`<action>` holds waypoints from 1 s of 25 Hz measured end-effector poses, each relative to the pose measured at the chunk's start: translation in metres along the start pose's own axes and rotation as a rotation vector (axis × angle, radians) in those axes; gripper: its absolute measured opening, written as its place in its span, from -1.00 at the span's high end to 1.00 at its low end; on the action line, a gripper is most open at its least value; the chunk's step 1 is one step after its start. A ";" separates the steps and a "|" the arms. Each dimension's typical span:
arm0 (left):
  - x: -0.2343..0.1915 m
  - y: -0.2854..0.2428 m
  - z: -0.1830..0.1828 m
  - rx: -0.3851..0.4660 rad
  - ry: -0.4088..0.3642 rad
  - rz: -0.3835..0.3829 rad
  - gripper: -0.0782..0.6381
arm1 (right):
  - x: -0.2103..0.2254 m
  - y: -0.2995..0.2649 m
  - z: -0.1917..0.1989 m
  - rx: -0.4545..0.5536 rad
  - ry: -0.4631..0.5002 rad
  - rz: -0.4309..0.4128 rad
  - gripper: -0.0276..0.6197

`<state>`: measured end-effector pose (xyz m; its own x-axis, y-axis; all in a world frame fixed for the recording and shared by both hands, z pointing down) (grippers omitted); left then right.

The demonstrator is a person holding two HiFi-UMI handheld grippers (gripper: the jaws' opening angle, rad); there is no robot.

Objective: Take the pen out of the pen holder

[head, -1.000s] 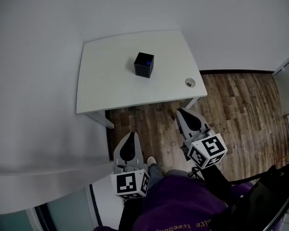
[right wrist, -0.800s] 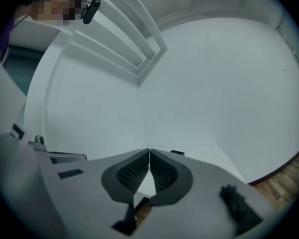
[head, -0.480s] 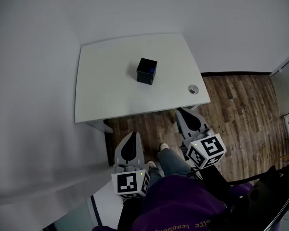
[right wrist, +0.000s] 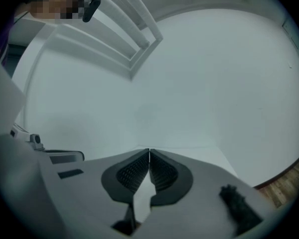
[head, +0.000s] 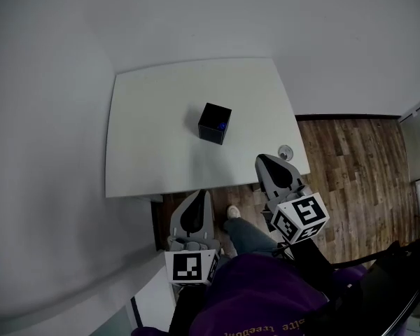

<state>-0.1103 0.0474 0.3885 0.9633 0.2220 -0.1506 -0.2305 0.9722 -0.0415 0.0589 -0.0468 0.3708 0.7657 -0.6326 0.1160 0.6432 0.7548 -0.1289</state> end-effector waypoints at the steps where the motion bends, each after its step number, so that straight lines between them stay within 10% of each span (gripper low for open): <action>1: 0.000 -0.010 0.000 -0.003 -0.004 -0.003 0.76 | 0.006 -0.008 -0.002 0.002 -0.004 -0.006 0.88; 25: -0.011 -0.176 0.057 -0.162 -0.053 -0.078 0.54 | 0.118 -0.086 -0.021 -0.024 -0.043 -0.077 0.88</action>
<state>-0.0727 -0.1218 0.4541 0.9841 0.1541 -0.0886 -0.1697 0.9628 -0.2102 0.0940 -0.1896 0.3747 0.7135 -0.6800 0.1690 0.7004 0.6995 -0.1419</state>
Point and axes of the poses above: the fingertips, and each gripper's own axes: y backward along the fingers, x to its right, z out of its underside, the point moved 6 cm from there along y, backward along the fingers, and after that the axes turned 3 degrees about x, right-handed, at the moved point
